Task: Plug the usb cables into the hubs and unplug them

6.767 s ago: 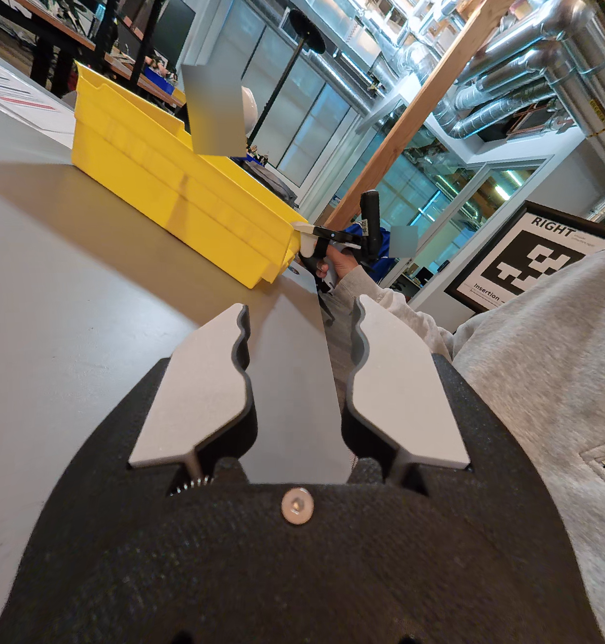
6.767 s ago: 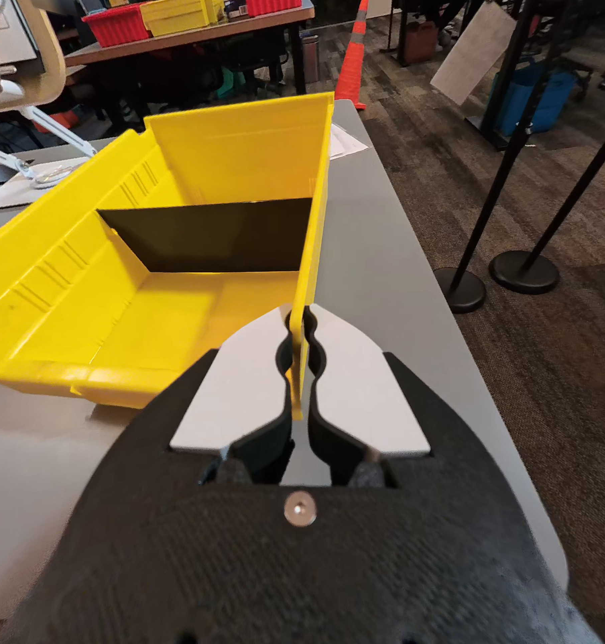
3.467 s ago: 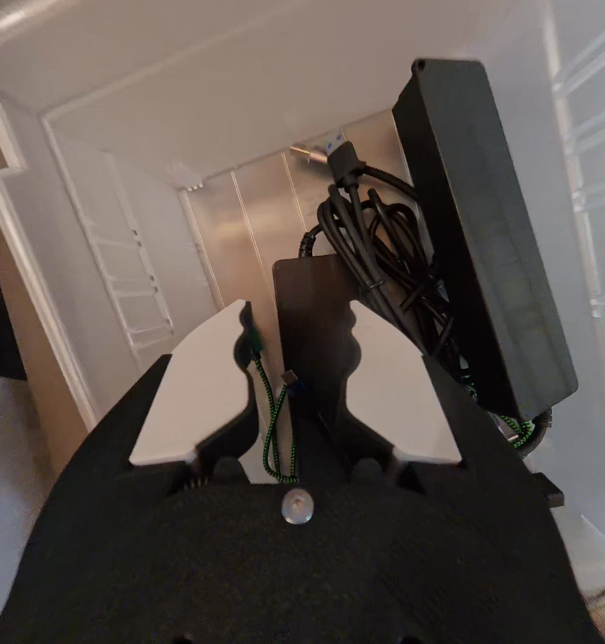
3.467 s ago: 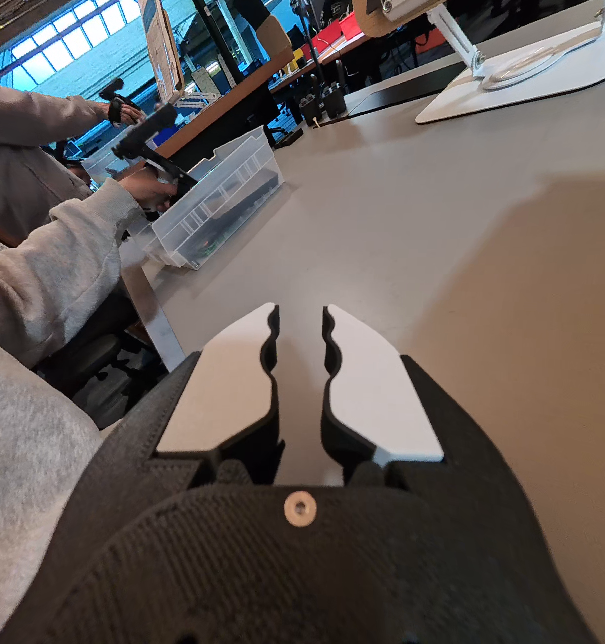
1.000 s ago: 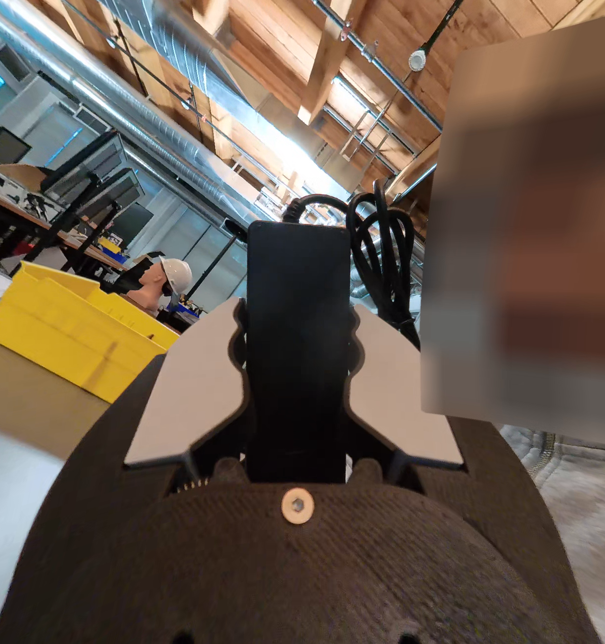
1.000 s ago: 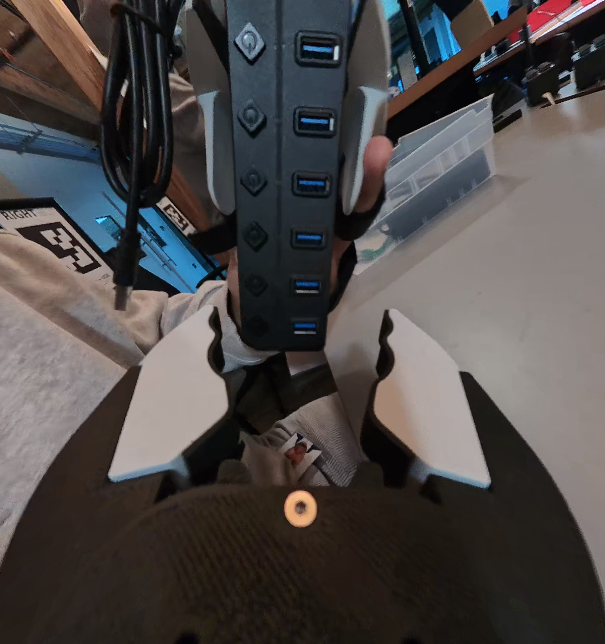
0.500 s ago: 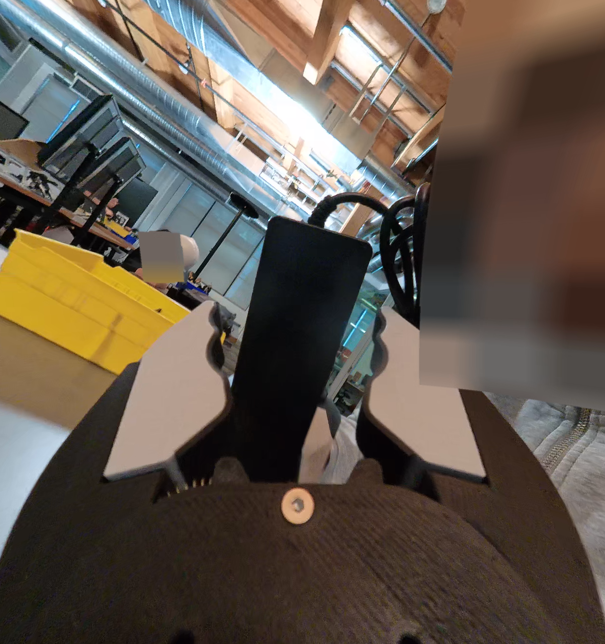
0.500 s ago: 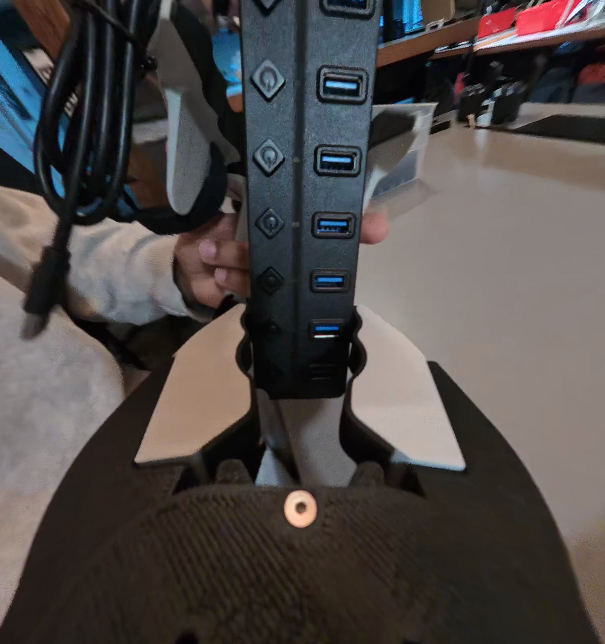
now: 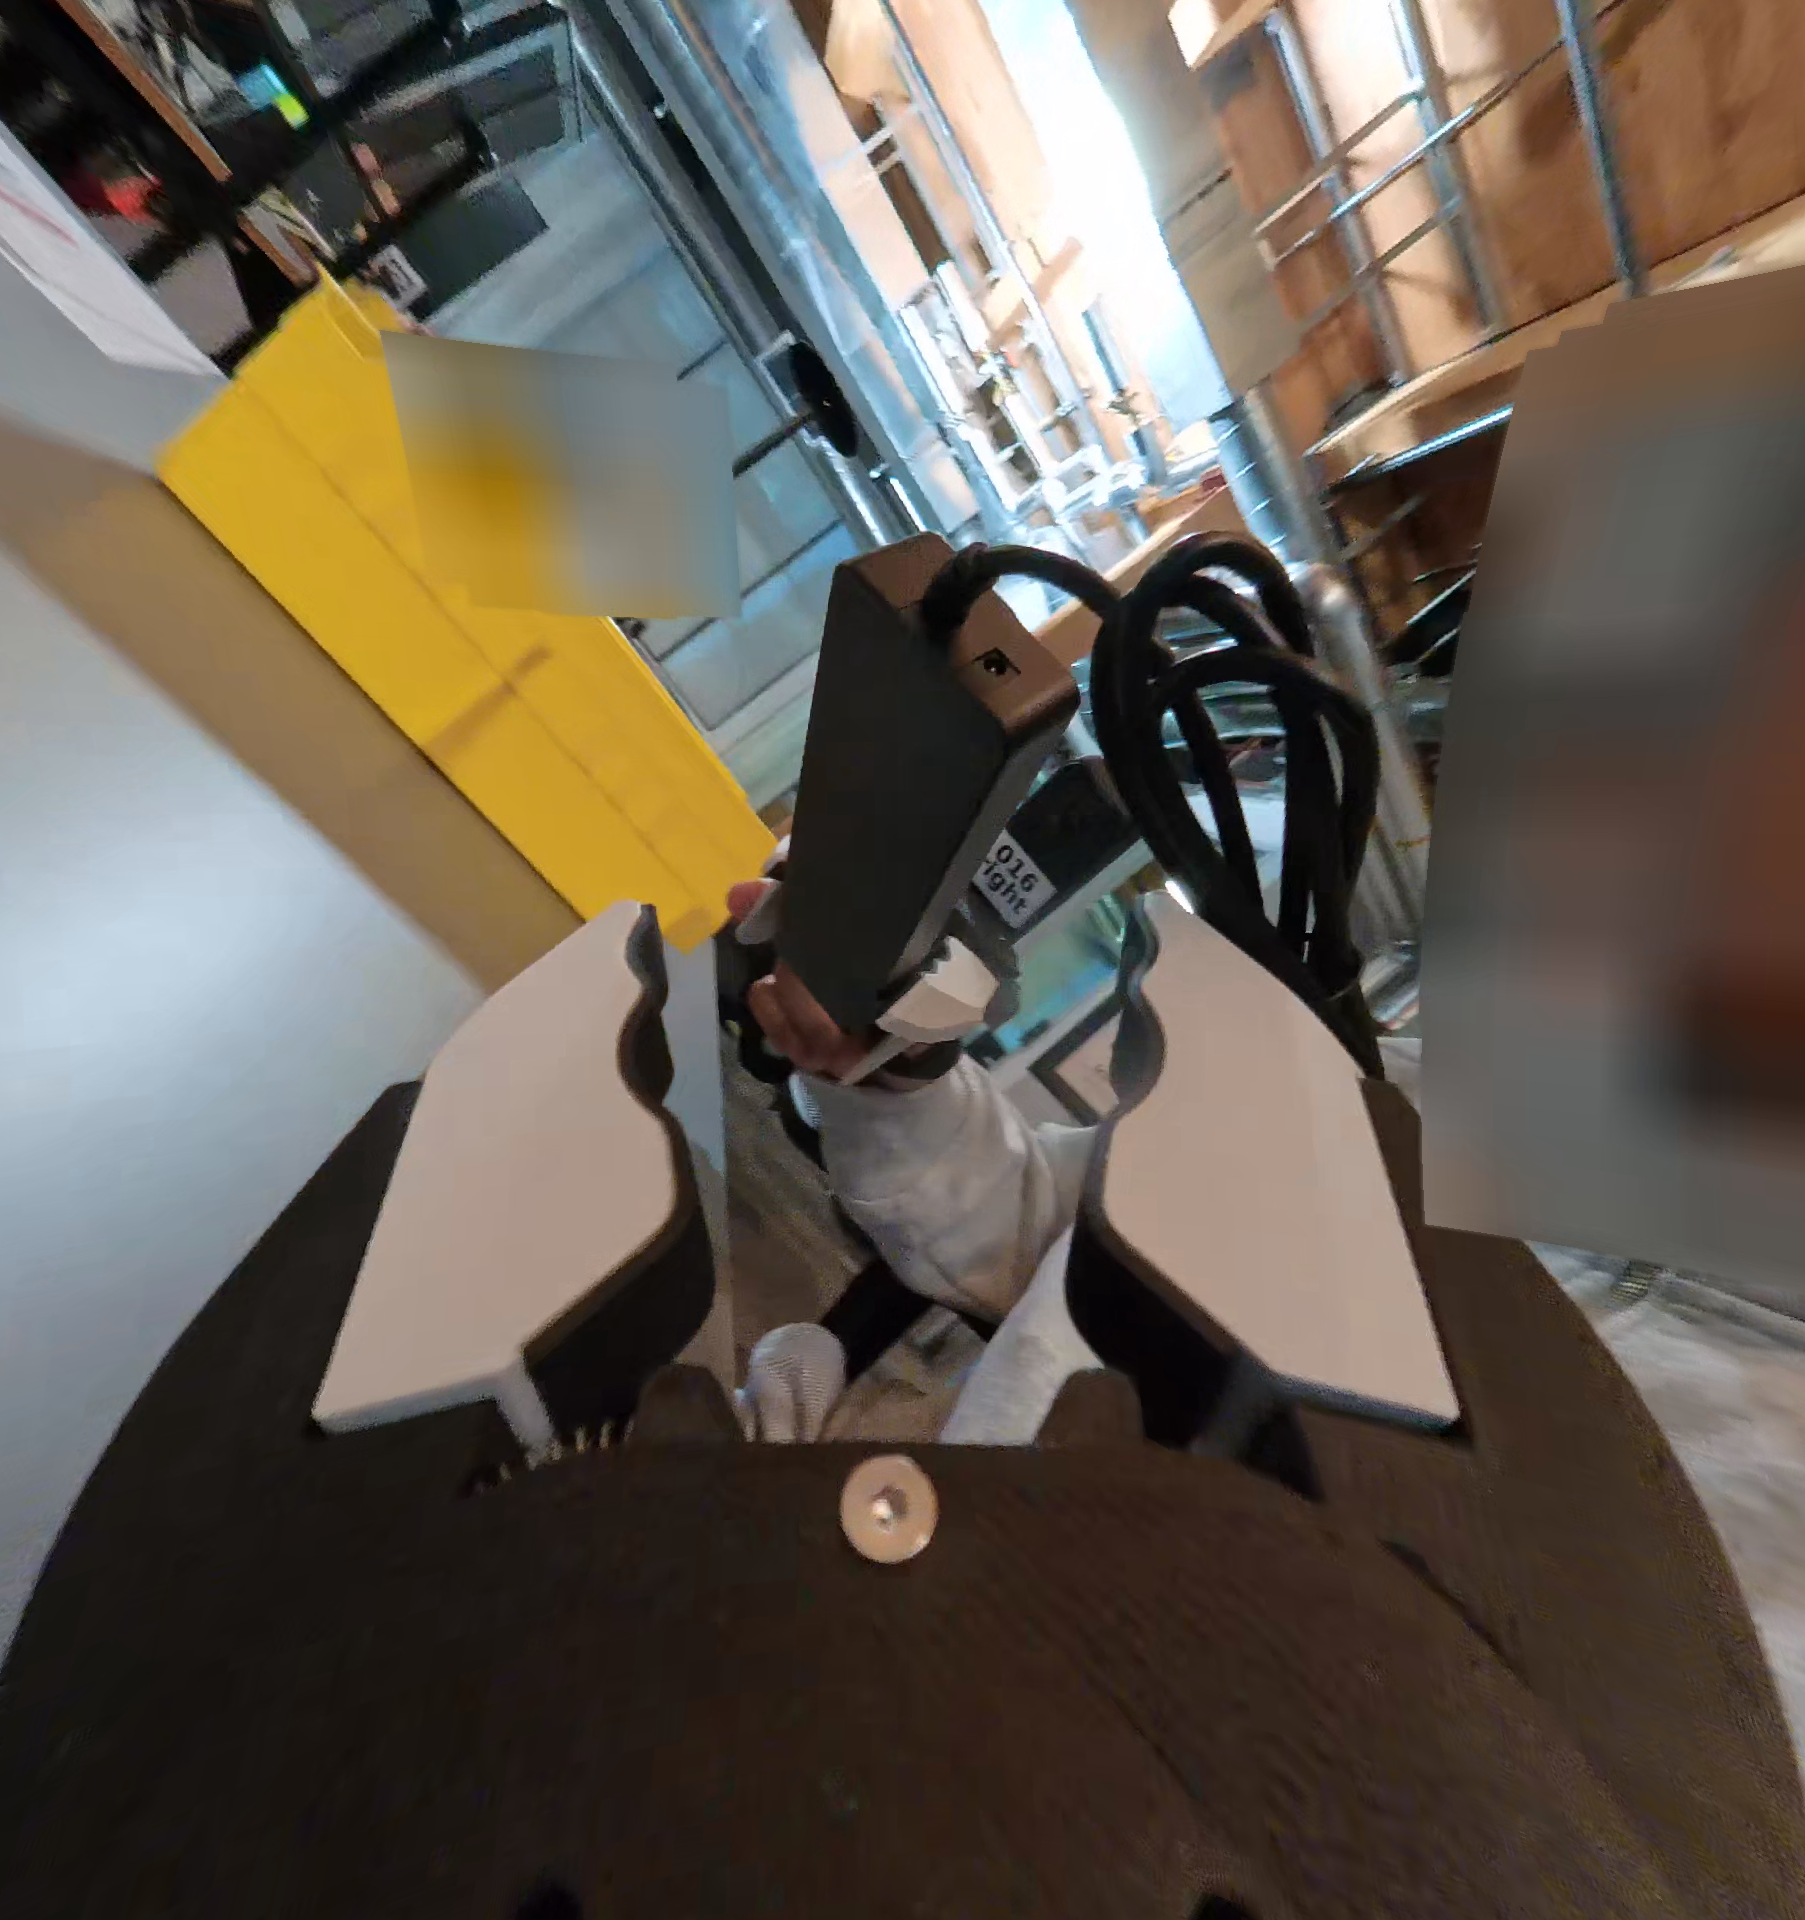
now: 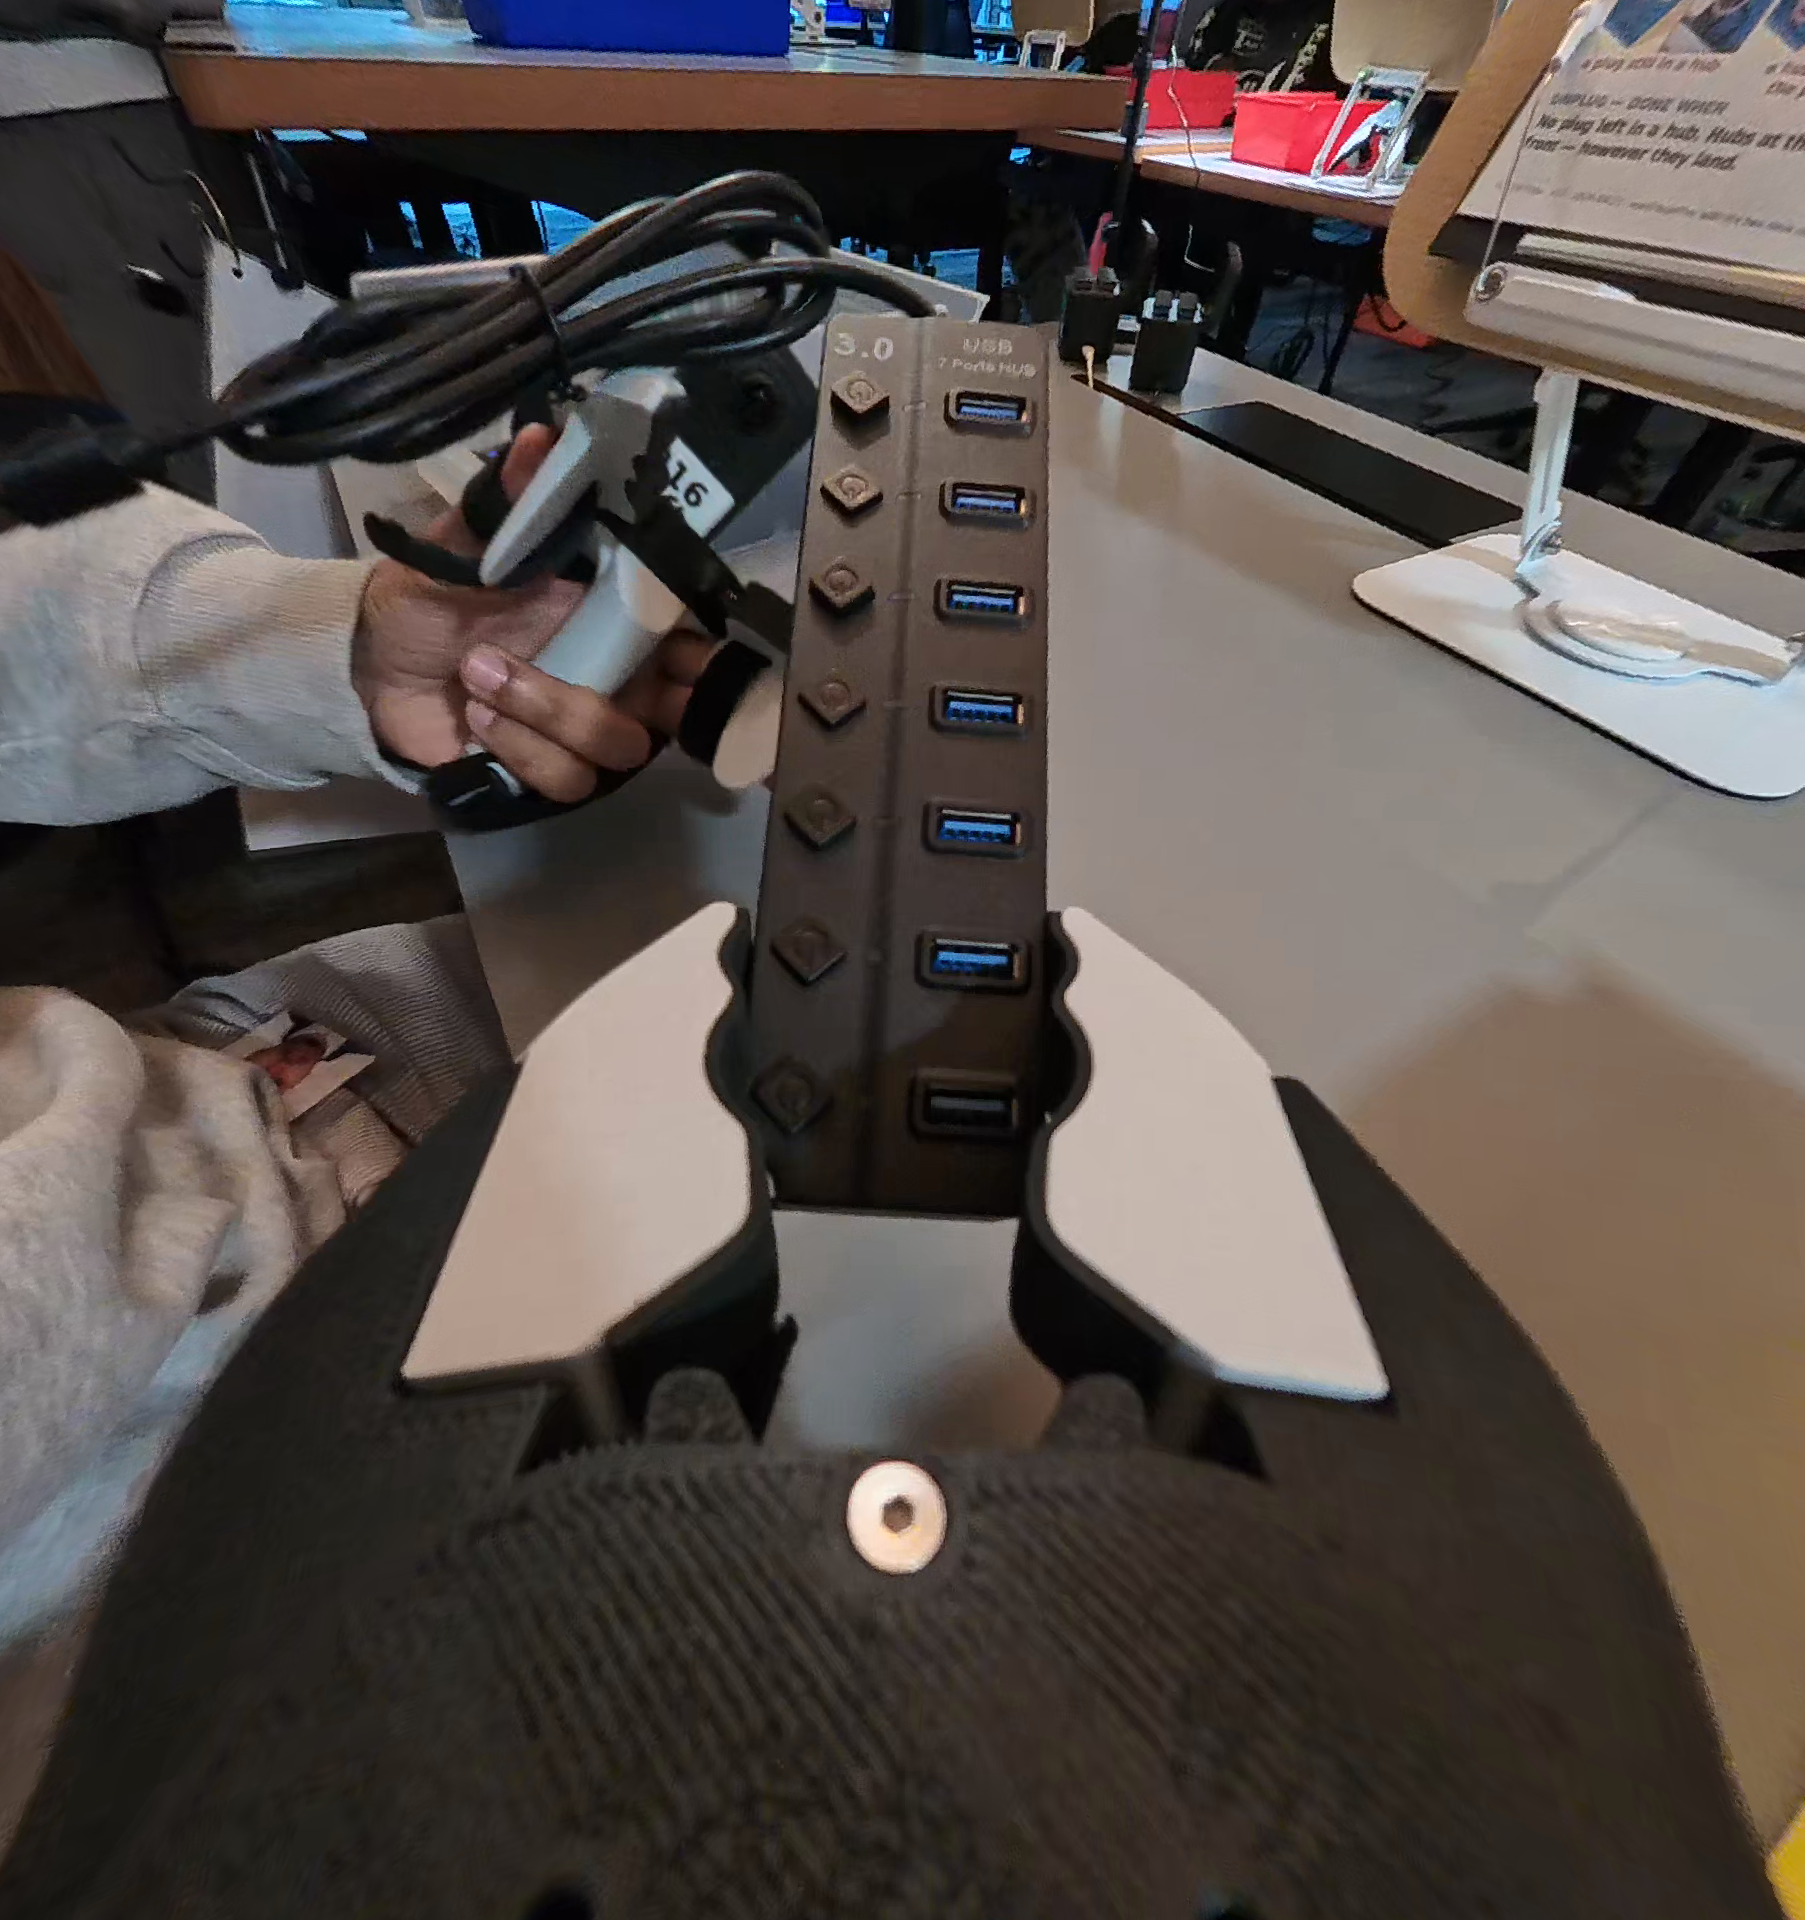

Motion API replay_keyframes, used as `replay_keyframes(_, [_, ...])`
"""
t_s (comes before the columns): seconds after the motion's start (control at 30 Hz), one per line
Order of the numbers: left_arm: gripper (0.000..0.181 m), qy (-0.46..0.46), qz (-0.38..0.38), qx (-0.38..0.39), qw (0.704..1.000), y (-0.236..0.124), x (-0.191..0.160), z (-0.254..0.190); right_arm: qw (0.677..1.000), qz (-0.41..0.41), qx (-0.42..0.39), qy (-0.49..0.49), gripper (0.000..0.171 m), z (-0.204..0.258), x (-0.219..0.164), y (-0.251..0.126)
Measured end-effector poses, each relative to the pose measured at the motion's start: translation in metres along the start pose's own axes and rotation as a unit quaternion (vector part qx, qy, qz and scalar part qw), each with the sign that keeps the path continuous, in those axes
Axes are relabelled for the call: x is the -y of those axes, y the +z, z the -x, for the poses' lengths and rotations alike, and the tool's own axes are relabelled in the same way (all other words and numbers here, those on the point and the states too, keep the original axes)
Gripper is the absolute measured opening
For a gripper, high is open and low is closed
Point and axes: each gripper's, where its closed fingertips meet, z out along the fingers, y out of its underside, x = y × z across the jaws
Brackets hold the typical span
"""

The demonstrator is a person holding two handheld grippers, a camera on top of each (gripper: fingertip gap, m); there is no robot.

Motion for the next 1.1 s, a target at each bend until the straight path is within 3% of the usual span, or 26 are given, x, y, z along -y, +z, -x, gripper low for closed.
replay_keyframes(0.1, [0.082,-0.03,-0.003,-0.027,0.999,0.0,-0.001,-0.001,1.0,0.013,-0.018,-0.013,0.054,-0.002,-0.004,0.002])
replay_keyframes(0.23, [0.071,-0.026,-0.001,-0.001,1.0,-0.006,0.001,0.009,1.0,-0.002,-0.024,0.0,0.054,-0.007,0.0,-0.001])
replay_keyframes(0.47, [0.069,-0.072,-0.053,0.025,0.996,-0.02,0.017,0.026,0.993,-0.036,-0.004,0.108,0.053,-0.022,-0.001,-0.008])
replay_keyframes(0.63, [0.08,-0.044,-0.098,0.085,0.991,-0.036,0.035,0.039,0.991,-0.05,0.009,0.122,0.053,-0.023,0.002,-0.01])
replay_keyframes(0.77, [0.104,-0.024,-0.094,0.06,0.993,-0.04,0.047,0.021,0.997,-0.02,0.011,0.07,0.053,-0.013,-0.003,-0.004])
replay_keyframes(0.93, [0.122,0.017,0.002,0.085,0.996,-0.036,0.038,0.008,0.999,0.032,0.018,-0.018,0.053,0.007,-0.015,0.007])
replay_keyframes(1.1, [0.119,-0.022,0.165,0.117,0.979,-0.027,-0.019,0.024,0.994,0.055,0.042,-0.085,0.053,0.028,-0.021,0.016])
